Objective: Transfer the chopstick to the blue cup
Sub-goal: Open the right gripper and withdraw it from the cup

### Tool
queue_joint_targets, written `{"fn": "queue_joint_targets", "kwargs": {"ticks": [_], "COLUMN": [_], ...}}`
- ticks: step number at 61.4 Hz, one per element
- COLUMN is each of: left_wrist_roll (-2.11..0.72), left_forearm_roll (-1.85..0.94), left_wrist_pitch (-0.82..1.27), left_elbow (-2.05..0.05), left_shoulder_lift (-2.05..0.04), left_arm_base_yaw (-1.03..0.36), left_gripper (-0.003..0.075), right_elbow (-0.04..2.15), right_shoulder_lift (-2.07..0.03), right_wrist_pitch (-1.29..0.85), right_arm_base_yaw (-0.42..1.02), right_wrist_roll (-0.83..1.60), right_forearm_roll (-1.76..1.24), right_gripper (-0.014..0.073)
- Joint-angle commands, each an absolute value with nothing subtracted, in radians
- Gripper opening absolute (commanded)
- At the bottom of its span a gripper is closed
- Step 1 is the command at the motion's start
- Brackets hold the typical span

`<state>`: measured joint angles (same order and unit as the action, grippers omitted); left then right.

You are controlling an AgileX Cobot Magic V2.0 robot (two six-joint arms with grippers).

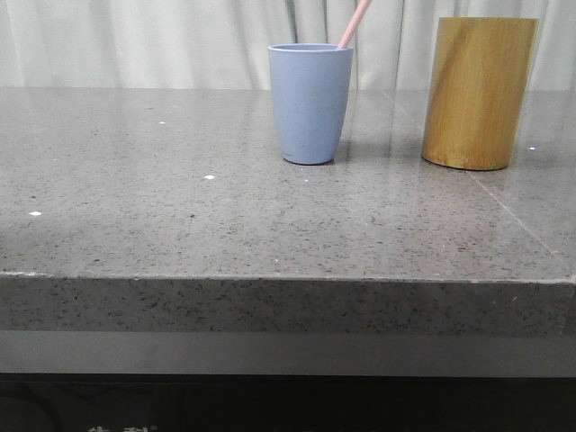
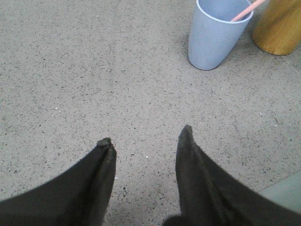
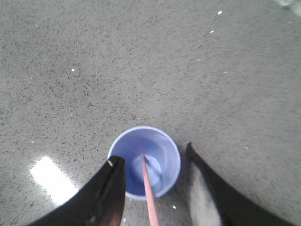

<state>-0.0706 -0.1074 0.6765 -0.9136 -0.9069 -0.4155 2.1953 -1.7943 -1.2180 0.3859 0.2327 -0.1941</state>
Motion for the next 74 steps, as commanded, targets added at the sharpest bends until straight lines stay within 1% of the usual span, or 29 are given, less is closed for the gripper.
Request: {"fn": "queue_joint_targets", "kwargs": {"ticks": [1, 8, 13, 20, 26, 40, 51, 60, 63, 66, 74], "left_wrist_roll": [-0.071, -0.071, -0.071, -0.071, -0.071, -0.071, -0.071, -0.071, -0.071, -0.071, -0.071], "left_forearm_roll": [-0.124, -0.124, -0.124, -0.124, -0.124, -0.124, -0.124, -0.124, -0.124, -0.124, -0.124], "left_wrist_pitch": [0.619, 0.619, 0.619, 0.619, 0.619, 0.619, 0.619, 0.619, 0.619, 0.619, 0.619], "left_elbow": [-0.942, -0.942, -0.942, -0.942, -0.942, -0.942, -0.942, -0.942, -0.942, -0.942, -0.942], "left_shoulder_lift": [-0.896, -0.896, -0.896, -0.896, -0.896, -0.896, -0.896, -0.896, -0.896, -0.896, -0.896], "left_arm_base_yaw": [-0.414, -0.414, -0.414, -0.414, -0.414, -0.414, -0.414, -0.414, -0.414, -0.414, -0.414], "left_gripper": [0.0316, 0.0316, 0.0316, 0.0316, 0.0316, 0.0316, 0.0316, 0.0309, 0.0285, 0.0239, 0.0083], "right_elbow": [2.220, 2.190, 2.105, 1.935, 1.747, 1.323, 1.071, 0.941, 0.919, 0.901, 0.887], "right_shoulder_lift": [-1.665, -1.575, -1.489, -1.347, -1.231, -0.947, -0.765, -0.665, -0.647, -0.629, -0.614], "right_wrist_pitch": [-1.213, -1.279, -1.278, -1.223, -1.158, -0.960, -0.866, -0.837, -0.830, -0.826, -0.825], "right_arm_base_yaw": [0.383, 0.383, 0.383, 0.383, 0.383, 0.383, 0.383, 0.383, 0.383, 0.383, 0.383], "right_wrist_roll": [0.162, 0.091, 0.064, 0.052, 0.048, 0.048, 0.048, 0.048, 0.048, 0.048, 0.048], "right_forearm_roll": [-0.135, -0.069, -0.049, -0.051, -0.061, -0.076, -0.076, -0.075, -0.075, -0.075, -0.075], "right_gripper": [0.0331, 0.0331, 0.0331, 0.0331, 0.0331, 0.0331, 0.0331, 0.0329, 0.0323, 0.0292, 0.0121]}}
